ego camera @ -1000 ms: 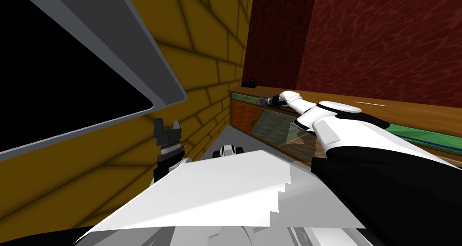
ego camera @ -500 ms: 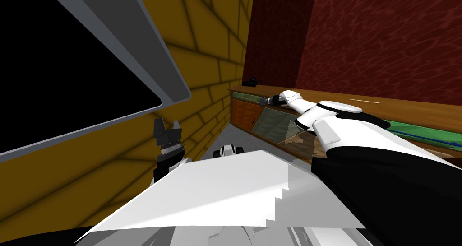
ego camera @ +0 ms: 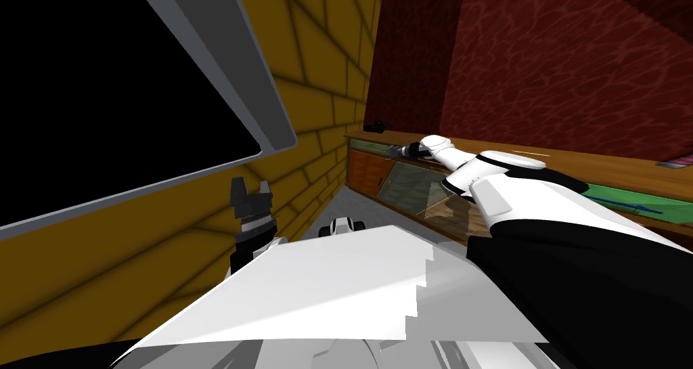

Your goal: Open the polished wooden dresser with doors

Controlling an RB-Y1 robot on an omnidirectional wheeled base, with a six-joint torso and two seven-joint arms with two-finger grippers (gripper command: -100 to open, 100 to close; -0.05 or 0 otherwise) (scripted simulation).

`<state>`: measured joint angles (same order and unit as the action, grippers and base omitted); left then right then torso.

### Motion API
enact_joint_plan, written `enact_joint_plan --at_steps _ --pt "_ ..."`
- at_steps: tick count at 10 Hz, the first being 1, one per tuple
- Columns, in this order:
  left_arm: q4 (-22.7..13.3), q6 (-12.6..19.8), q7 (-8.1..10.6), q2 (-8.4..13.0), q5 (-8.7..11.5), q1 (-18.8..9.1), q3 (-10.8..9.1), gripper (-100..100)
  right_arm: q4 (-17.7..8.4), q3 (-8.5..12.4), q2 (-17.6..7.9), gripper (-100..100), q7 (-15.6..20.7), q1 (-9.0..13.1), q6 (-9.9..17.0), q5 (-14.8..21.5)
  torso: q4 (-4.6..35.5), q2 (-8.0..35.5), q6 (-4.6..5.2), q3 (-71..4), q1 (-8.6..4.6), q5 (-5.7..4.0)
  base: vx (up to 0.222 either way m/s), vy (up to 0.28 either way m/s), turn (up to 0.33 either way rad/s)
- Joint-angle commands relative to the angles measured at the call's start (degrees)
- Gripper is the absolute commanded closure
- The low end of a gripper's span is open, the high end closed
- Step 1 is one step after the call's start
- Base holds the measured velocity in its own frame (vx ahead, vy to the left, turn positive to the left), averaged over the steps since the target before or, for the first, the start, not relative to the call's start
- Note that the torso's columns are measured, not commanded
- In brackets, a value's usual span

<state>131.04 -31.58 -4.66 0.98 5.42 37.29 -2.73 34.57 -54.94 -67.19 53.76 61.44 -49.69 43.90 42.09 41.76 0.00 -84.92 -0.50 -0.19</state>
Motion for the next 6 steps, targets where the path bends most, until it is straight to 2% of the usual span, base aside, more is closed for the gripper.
enact_joint_plan --at_steps 1,3,4,5,6 --pt "0.00 0.00 0.00 0.00 0.00 0.01 0.00 0 -0.08 -0.10 -0.20 -100 -0.18 -0.12 0.11 0.08 0.07 0.16 0.00 0.11 0.19 0.08 0.141 -0.128 0.021" --pt "0.00 0.00 0.00 0.00 0.00 0.00 0.00 0 -0.32 -0.16 -0.36 -100 -0.27 -0.18 0.11 0.14 0.20 0.54 -0.01 0.36 0.62 0.23 0.152 -0.105 0.023" --pt "0.00 0.00 0.00 0.00 0.00 0.00 0.00 0 -0.50 -0.13 -0.21 -100 -0.12 -0.09 -0.02 0.12 0.22 0.59 0.00 0.39 0.63 0.24 0.072 -0.052 0.009" --pt "0.00 0.00 0.00 -0.01 0.00 -0.01 0.01 0 -0.76 0.36 1.18 -100 0.34 -1.27 1.58 0.02 0.27 0.81 0.00 0.52 0.73 0.25 0.068 -0.026 0.060" --pt "0.00 0.00 0.00 -0.01 0.00 -0.01 0.01 0 -1.13 0.06 0.84 -100 0.09 -0.43 0.57 0.17 0.26 0.73 -0.03 0.49 0.71 0.26 0.041 -0.015 0.024"
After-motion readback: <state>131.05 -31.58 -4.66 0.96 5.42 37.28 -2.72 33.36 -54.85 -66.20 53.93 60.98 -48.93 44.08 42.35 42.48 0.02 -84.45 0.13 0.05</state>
